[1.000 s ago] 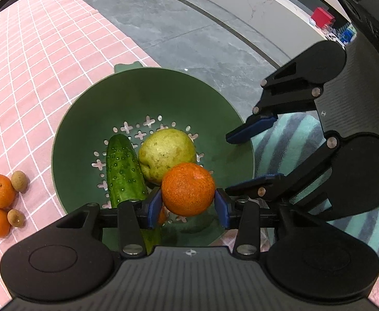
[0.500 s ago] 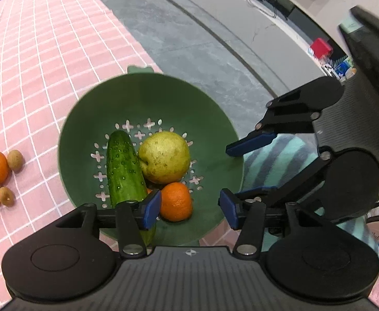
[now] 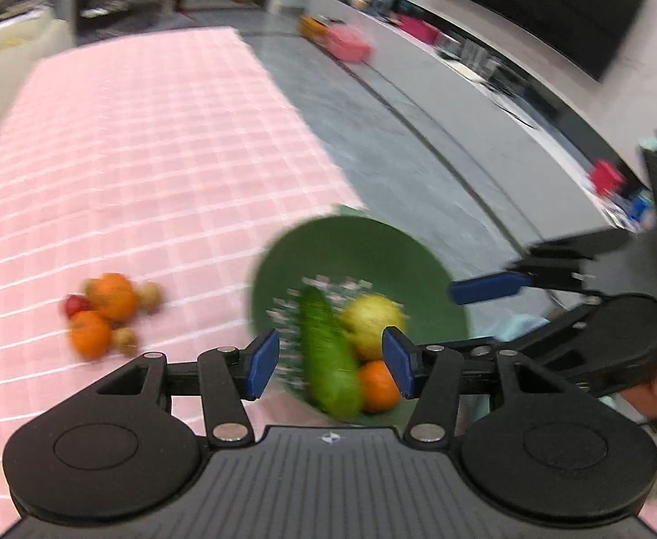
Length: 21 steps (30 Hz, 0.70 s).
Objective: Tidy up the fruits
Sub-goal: 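Move both tools back toward the remaining oranges and small fruits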
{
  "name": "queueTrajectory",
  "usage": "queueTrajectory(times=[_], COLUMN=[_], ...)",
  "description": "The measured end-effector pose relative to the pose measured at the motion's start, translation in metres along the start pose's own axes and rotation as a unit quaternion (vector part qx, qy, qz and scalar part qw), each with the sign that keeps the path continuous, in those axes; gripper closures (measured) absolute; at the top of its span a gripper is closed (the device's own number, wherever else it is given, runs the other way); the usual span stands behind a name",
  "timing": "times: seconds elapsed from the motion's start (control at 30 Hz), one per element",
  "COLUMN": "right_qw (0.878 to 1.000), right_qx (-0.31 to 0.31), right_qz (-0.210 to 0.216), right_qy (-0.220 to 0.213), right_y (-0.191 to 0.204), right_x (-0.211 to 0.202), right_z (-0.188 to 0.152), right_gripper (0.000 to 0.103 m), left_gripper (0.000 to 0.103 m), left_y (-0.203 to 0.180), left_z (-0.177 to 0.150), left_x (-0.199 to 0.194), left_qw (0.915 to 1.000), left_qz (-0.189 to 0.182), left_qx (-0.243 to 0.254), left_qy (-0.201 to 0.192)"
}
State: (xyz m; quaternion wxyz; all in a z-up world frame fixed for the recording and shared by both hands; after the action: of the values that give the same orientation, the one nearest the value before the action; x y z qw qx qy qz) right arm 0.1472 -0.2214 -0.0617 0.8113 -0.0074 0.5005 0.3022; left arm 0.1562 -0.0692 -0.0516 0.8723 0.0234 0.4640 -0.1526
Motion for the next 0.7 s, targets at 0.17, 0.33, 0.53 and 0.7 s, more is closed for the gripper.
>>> queueTrajectory(times=[0.17, 0.33, 0.53, 0.7], right_qw=[0.997, 0.993, 0.992, 0.993], right_qx=[0.043, 0.046, 0.034, 0.021], right_qz=[-0.015, -0.025, -0.011, 0.001], right_qy=[-0.059, -0.102, -0.123, -0.114], right_y=[0.017, 0.039, 0.065, 0.081], right_x=[-0.004, 0.0, 0.015, 0.036], right_z=[0.012, 0.025, 0.037, 0.046], right_gripper=[0.034, 0.034, 0.035, 0.042], left_gripper=[0.041, 0.041, 0.041, 0.041], left_y=[0.037, 0.075, 0.107, 0.125], left_z=[-0.003, -0.01, -0.02, -0.025], left_x=[-0.005, -0.014, -0.022, -0.018], left_qw=[0.9964, 0.9896, 0.9819, 0.9772], left_qz=[0.053, 0.079, 0.118, 0.118], left_qx=[-0.064, -0.115, -0.138, -0.167], left_qy=[-0.02, -0.036, -0.052, -0.057])
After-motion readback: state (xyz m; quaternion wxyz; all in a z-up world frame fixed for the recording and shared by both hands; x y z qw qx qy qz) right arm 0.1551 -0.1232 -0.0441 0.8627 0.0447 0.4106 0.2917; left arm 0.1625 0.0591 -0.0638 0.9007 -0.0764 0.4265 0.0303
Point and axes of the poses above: each gripper's, at about its wrist camera, not at the fingertips, and x roughly the way its jaws point, y to its left, z to its top, the point moved 5 cm from there along x, roughly the way its jaws point, and after that the axes turned 8 degrees about z, right-handed, at the moved point
